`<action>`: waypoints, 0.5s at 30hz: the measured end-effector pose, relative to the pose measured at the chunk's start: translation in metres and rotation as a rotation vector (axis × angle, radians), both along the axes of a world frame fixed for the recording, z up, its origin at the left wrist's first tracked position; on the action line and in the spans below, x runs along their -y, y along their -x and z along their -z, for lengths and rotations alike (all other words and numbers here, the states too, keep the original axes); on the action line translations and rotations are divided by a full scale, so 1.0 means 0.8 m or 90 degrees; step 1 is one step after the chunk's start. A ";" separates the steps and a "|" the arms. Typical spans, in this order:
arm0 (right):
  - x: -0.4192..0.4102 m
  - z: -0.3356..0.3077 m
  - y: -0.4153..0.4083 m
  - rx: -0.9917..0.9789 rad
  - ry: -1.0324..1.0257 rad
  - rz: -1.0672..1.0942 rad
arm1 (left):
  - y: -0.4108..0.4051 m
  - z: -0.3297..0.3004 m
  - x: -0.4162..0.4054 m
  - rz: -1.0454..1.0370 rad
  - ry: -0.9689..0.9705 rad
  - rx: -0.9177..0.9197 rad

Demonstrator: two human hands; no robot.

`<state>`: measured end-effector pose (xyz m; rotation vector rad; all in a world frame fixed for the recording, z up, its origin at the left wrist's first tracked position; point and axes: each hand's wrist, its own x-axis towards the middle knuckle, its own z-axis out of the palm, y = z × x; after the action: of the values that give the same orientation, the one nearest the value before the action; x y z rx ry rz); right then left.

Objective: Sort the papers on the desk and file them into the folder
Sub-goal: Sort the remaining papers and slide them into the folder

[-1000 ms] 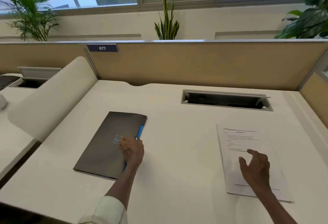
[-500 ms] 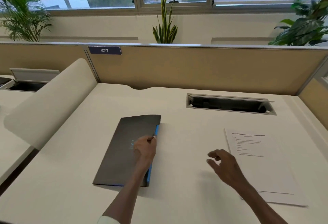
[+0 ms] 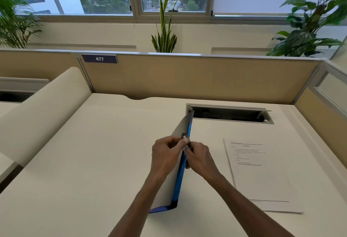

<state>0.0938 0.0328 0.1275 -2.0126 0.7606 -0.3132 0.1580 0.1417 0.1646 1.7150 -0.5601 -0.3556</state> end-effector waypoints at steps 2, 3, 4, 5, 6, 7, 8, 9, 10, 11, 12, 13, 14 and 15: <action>0.006 -0.005 0.008 0.027 -0.023 0.009 | 0.007 0.004 0.001 0.045 -0.008 -0.015; 0.010 -0.007 0.011 0.036 -0.033 0.012 | 0.010 0.009 0.000 0.063 -0.040 -0.014; 0.013 -0.009 0.014 0.040 -0.039 0.015 | 0.012 0.015 0.000 0.076 -0.085 -0.014; 0.016 -0.011 0.016 0.039 -0.043 0.019 | 0.014 0.020 -0.001 0.082 -0.129 -0.024; 0.018 -0.012 0.019 0.037 -0.045 0.023 | 0.017 0.024 -0.002 0.082 -0.166 -0.040; 0.021 -0.012 0.021 0.035 -0.046 0.027 | 0.018 0.025 -0.003 0.077 -0.191 -0.061; 0.024 -0.013 0.024 0.034 -0.049 0.027 | 0.019 0.025 -0.004 0.068 -0.207 -0.081; 0.026 -0.013 0.026 0.034 -0.055 0.023 | 0.020 0.024 -0.004 0.058 -0.218 -0.099; 0.028 -0.013 0.029 0.035 -0.063 0.019 | 0.020 0.023 -0.005 0.048 -0.223 -0.112; 0.030 -0.012 0.033 0.036 -0.073 0.014 | 0.020 0.022 -0.005 0.035 -0.227 -0.119; 0.032 -0.012 0.036 0.037 -0.084 0.010 | 0.019 0.022 -0.006 0.018 -0.229 -0.118; 0.035 -0.011 0.040 0.037 -0.094 0.007 | 0.019 0.022 -0.008 -0.005 -0.230 -0.110; 0.037 -0.011 0.044 0.033 -0.104 0.007 | 0.018 0.020 -0.009 -0.031 -0.229 -0.097; 0.041 -0.009 0.048 0.026 -0.111 0.010 | 0.017 0.018 -0.011 -0.059 -0.230 -0.078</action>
<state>0.0556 0.0003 0.1350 -1.8318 0.7529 -0.2865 0.1443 0.1505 0.1500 2.0412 -0.3384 -0.5146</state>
